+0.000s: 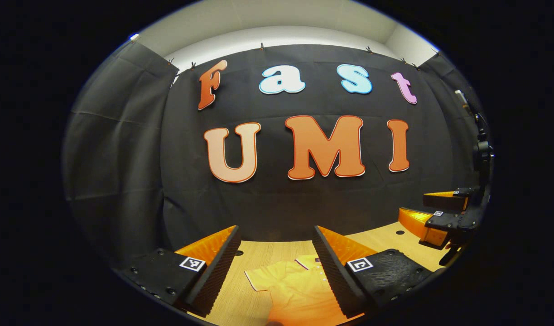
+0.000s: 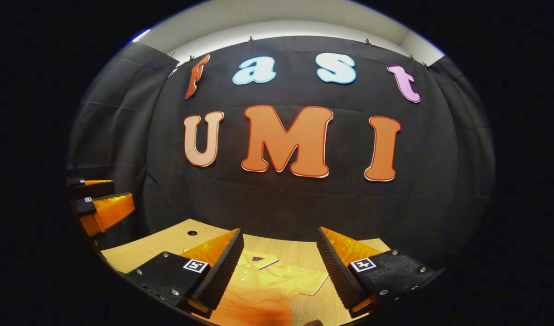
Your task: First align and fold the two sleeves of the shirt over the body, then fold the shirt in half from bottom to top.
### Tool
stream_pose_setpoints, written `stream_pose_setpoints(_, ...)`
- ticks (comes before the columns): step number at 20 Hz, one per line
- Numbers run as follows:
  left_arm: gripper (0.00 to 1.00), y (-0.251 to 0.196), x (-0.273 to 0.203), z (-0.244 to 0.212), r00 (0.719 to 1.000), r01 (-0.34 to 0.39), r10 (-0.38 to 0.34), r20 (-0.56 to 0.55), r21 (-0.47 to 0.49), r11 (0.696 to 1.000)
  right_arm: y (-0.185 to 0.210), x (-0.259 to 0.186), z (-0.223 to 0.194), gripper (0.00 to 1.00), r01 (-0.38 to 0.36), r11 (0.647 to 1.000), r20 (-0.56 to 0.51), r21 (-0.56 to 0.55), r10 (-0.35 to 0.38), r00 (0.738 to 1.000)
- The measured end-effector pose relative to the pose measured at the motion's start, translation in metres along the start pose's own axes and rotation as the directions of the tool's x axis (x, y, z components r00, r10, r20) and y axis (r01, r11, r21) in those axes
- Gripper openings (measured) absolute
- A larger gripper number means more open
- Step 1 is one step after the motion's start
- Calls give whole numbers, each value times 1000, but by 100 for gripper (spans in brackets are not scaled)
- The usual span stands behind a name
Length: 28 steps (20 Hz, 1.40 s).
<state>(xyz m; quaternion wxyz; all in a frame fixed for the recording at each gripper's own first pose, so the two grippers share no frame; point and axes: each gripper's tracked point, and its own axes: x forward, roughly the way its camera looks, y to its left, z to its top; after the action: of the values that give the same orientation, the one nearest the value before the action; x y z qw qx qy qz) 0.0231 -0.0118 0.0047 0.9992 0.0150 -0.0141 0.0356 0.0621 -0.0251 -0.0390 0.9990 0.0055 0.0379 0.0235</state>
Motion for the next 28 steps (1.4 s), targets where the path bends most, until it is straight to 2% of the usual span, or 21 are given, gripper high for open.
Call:
stream_pose_setpoints(7, 98, -2, 0, -4, 999, -37, 37, -8, 20, 999, -49, 39, -49, 98, 61, 998, -136, 32, -56, 989)
stream_pose_setpoints(14, 98, 5, 1, -10, 992, -119, 121, -30, 52, 992, -67, 82, -104, 98, 56, 996, -302, 68, -33, 953)
stream_pose_setpoints(20, 99, 13, -9, -15, 979, -191, 196, -54, 88, 978, -80, 108, -159, 99, 66, 994, -452, 92, -18, 892)
stream_pose_setpoints(23, 99, 14, -18, -24, 971, -218, 227, -79, 107, 970, -82, 117, -185, 98, 76, 991, -522, 113, -6, 853)
stream_pose_setpoints(26, 99, 15, -25, -32, 960, -243, 257, -110, 125, 962, -87, 123, -216, 98, 81, 989, -601, 122, 9, 799)
stream_pose_setpoints(28, 99, 16, -30, -34, 953, -262, 278, -123, 131, 956, -87, 124, -236, 98, 86, 987, -661, 133, 24, 750)
